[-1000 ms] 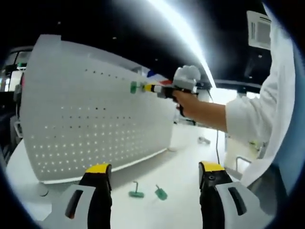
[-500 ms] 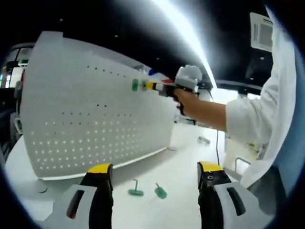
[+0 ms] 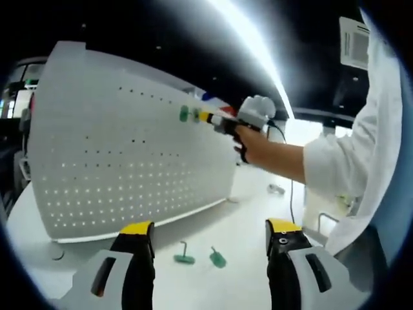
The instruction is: Insert the hook assembly into the mounting plate slot until the hook locks in place.
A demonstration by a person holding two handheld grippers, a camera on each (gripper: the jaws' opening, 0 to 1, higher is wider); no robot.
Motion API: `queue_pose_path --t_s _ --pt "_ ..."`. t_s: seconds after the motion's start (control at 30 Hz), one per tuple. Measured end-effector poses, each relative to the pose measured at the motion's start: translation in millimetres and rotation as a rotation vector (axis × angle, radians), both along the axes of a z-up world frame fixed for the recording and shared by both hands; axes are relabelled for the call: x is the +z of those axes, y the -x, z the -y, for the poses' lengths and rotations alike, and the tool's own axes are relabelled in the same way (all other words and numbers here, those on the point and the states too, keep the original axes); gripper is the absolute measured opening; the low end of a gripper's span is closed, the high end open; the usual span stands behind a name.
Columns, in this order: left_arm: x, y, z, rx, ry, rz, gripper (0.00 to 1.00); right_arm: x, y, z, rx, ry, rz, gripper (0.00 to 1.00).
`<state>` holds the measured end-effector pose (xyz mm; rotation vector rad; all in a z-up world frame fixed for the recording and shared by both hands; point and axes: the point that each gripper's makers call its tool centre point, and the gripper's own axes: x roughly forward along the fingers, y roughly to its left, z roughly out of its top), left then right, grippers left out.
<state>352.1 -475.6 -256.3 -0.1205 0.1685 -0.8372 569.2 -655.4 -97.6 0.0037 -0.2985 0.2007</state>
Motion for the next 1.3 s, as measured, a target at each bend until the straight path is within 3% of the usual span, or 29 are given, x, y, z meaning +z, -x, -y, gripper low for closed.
queue_pose_path --t_s 0.3,0.53,1.07,1.3 --pt "-1.4 -0.6 -0.5 0.001 0.002 -0.009 0.70 1.3 -2.3 1.0 -0.019 0.015 0.049 0.00" --pt "-3.6 -0.5 -2.3 0.006 0.006 -0.020 0.69 -2.2 -2.8 -1.0 -0.052 0.077 0.063 0.00" --pt "-0.5 -4.1 -6.0 0.017 0.027 -0.022 0.69 -4.7 -0.9 -2.8 -0.090 0.124 0.058 0.01" --pt "-1.0 -4.6 -7.7 0.021 0.023 -0.021 0.70 -11.2 -2.7 -1.9 -0.089 0.126 0.027 0.02"
